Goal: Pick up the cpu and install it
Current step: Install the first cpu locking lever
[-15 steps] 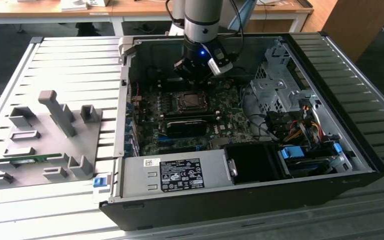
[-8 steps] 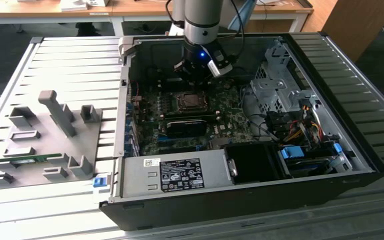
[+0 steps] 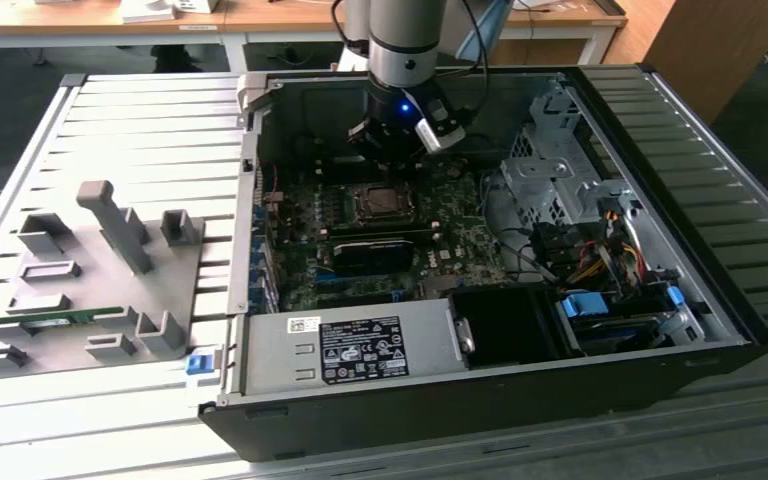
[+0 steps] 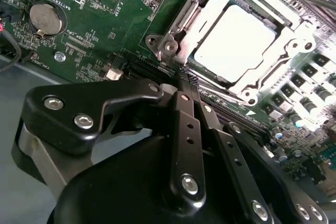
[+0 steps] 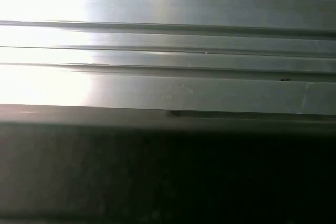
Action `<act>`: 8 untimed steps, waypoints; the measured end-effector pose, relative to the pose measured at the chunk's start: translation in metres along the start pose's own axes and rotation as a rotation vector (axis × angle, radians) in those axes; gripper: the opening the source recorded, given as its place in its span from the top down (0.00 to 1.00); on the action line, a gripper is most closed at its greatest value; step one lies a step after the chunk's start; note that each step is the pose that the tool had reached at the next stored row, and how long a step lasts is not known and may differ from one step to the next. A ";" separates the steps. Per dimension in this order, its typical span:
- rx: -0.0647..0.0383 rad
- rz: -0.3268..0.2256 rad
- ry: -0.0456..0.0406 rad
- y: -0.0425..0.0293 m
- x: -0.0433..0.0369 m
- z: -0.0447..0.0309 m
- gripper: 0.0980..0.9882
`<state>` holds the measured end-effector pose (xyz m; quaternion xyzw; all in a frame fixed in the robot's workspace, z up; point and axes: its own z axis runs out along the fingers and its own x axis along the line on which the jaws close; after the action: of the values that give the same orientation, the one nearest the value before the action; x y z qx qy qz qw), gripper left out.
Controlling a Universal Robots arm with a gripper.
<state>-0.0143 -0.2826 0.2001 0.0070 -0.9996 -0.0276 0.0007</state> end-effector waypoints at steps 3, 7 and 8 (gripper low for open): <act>0.000 0.000 0.0000 0.0001 0.0000 -0.0023 0.99; 0.011 0.000 0.0001 0.0001 -0.0002 -0.0021 0.99; 0.015 0.000 0.0002 0.0001 -0.0002 -0.0019 0.99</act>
<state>-0.0141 -0.2825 0.2020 0.0070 -0.9998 -0.0201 0.0007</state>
